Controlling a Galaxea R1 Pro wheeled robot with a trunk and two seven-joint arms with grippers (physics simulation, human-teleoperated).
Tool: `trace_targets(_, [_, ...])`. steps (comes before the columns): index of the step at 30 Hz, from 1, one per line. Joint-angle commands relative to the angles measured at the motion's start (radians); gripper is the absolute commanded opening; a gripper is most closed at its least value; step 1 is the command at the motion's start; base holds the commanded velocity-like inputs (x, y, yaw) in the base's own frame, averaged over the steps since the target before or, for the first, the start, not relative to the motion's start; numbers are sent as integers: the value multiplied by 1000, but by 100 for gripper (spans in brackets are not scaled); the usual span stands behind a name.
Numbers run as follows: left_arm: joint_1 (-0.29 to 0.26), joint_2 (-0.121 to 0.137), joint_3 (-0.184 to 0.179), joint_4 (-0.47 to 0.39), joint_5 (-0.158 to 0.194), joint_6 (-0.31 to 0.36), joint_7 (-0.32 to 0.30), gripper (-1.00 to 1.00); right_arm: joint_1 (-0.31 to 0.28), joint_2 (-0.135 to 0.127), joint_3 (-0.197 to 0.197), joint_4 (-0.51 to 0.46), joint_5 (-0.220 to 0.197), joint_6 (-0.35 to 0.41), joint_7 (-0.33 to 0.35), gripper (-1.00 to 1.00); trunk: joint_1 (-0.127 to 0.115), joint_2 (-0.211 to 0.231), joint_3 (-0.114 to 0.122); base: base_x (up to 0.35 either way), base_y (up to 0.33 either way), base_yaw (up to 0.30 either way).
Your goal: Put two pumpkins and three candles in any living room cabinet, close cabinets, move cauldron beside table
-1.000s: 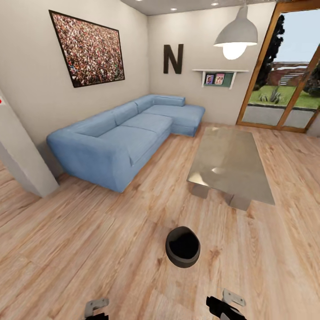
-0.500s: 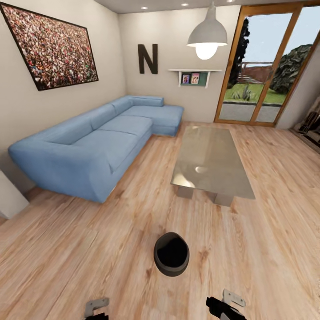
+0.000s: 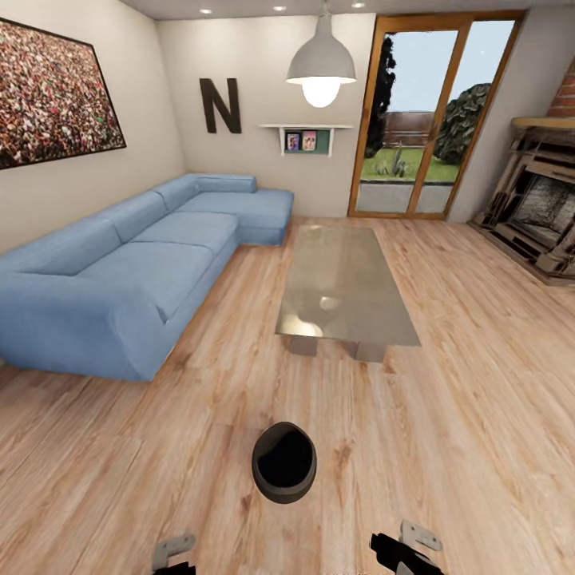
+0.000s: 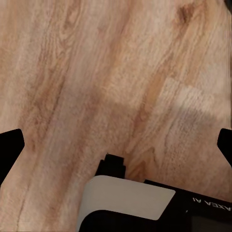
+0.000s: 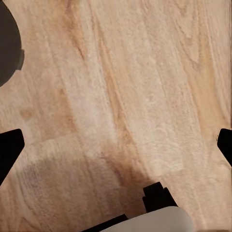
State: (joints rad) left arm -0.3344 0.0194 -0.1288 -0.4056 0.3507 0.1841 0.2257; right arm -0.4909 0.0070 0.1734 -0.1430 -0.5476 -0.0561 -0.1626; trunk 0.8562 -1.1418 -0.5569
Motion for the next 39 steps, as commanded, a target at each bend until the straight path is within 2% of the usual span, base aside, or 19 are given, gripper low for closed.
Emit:
trace_targets(1, [0, 0, 0, 0, 0, 0, 0, 100, 0, 0, 0, 0, 0, 0, 0, 100, 0, 0, 0, 57, 17, -289])
trace_targets(16, [0, 1, 0, 1, -1, 0, 0, 100, 0, 2, 1, -1, 3, -7, 0, 100, 0, 0, 2, 263, 148, -245])
trace_targets(31, [0, 1, 0, 1, -1, 0, 0, 100, 0, 2, 6, -1, 11, -9, 3, 100, 0, 0, 2, 134, 74, -18])
trace_targets(39, [0, 2, 0, 1, -1, 0, 0, 100, 0, 4, 4, -4, 4, -12, 2, 100, 0, 0, 3, 270, 113, -18])
